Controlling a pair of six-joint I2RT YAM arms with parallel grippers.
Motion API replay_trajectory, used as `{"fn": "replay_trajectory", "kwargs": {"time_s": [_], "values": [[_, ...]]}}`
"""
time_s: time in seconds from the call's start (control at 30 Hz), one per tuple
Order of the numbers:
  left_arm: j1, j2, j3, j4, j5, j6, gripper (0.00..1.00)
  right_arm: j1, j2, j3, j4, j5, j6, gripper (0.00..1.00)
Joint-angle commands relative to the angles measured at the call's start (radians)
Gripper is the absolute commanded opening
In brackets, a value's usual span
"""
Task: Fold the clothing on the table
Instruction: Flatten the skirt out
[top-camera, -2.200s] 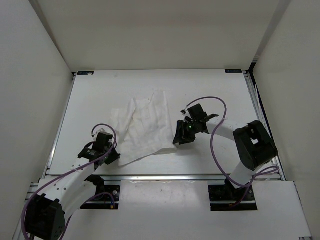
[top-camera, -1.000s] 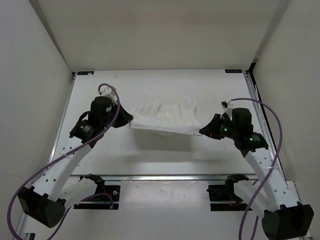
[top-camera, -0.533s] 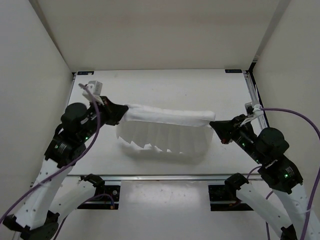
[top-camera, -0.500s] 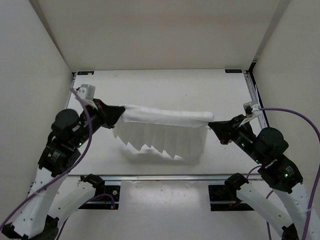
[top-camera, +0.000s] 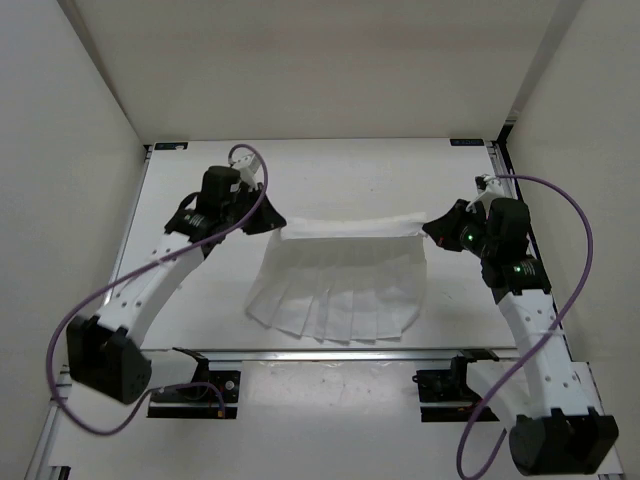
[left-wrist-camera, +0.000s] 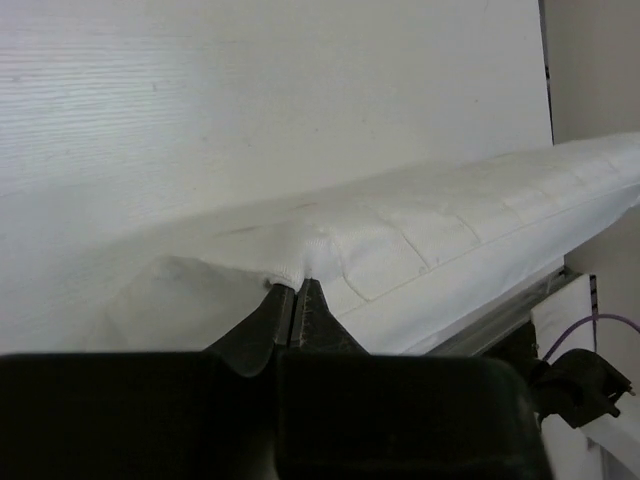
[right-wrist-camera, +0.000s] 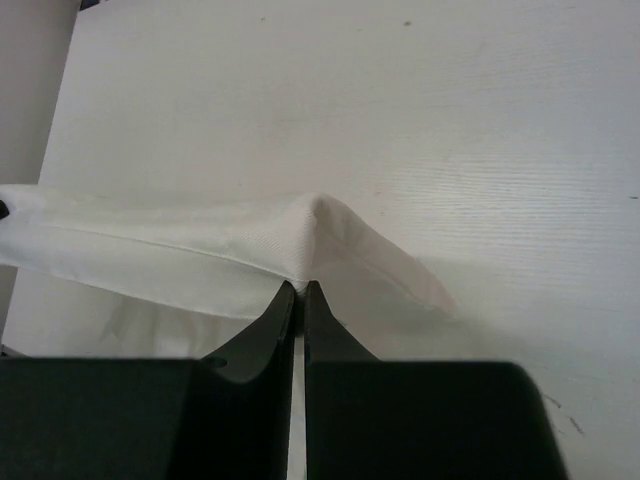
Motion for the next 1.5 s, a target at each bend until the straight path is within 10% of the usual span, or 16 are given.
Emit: {"fn": "replay_trajectory", "kwargs": {"time_s": [0.0,0.23,0.37,0.93,1.47], "values": [[0.123,0.128,0.170,0.008,-0.153,0.065,0.00,-0.220,0.079,0.028,0.132,0.095,-0.015,0.01],[0.209,0.478,0.712,-0.051,-0.132,0.111,0.00,-0.155,0.397,0.492,0.102,0.236,-0.242,0.00],[0.290,0.514,0.732,-0.019,-0.057,0.075,0.00,-0.195,0.478,0.631,0.083,0.183,-0.223,0.00],[0.143,0.104,-0.372,0.027,-0.112,0.005,0.00,-0.155,-0.008,-0.347,-0.025,-0.150,0.188,0.00],[0.141,-0.167,-0.567,-0.221,-0.078,-0.061,0.00,-0.002,-0.152,-0.377,-0.375,-0.143,0.330,0.00]]}}
